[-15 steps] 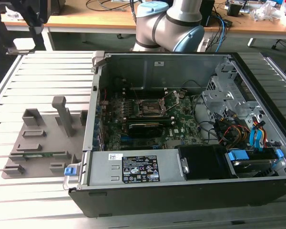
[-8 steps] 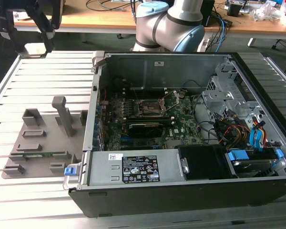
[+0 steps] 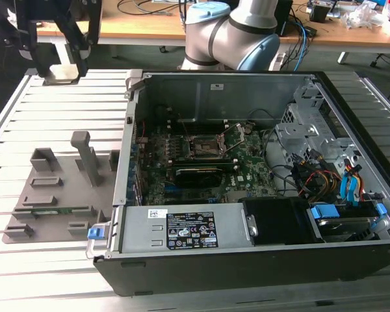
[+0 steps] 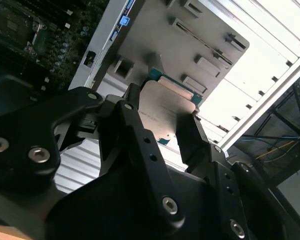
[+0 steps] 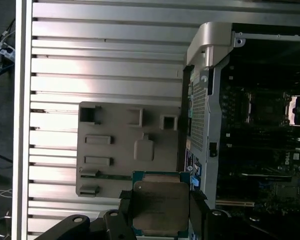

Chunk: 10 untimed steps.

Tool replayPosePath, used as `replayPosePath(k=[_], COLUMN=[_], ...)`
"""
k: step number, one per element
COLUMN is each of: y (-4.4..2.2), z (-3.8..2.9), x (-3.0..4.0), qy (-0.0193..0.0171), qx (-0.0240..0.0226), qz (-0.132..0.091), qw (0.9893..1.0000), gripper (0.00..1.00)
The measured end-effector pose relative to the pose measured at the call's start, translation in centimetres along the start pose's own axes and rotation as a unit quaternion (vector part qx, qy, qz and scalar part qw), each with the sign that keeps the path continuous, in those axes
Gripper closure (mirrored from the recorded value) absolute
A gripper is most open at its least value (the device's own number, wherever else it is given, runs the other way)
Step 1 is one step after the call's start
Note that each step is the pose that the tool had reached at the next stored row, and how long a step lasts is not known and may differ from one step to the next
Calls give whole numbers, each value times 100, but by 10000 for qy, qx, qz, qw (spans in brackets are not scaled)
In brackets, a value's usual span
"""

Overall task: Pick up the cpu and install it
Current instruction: 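Pick up the cpu and move it towards the insertion slot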

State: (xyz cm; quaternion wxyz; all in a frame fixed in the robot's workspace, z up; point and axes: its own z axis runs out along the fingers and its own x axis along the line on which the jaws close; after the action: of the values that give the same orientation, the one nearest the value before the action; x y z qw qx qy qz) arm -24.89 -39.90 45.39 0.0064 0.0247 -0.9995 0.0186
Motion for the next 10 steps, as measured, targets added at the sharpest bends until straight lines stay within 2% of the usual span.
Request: replayPosePath(k=[7,10], y=[32,40], z=[97,133], x=[-150,-182], qy=[2,1], qx=[36,39], qz=[0,1], qw=[10000,10000], gripper=[46,46])
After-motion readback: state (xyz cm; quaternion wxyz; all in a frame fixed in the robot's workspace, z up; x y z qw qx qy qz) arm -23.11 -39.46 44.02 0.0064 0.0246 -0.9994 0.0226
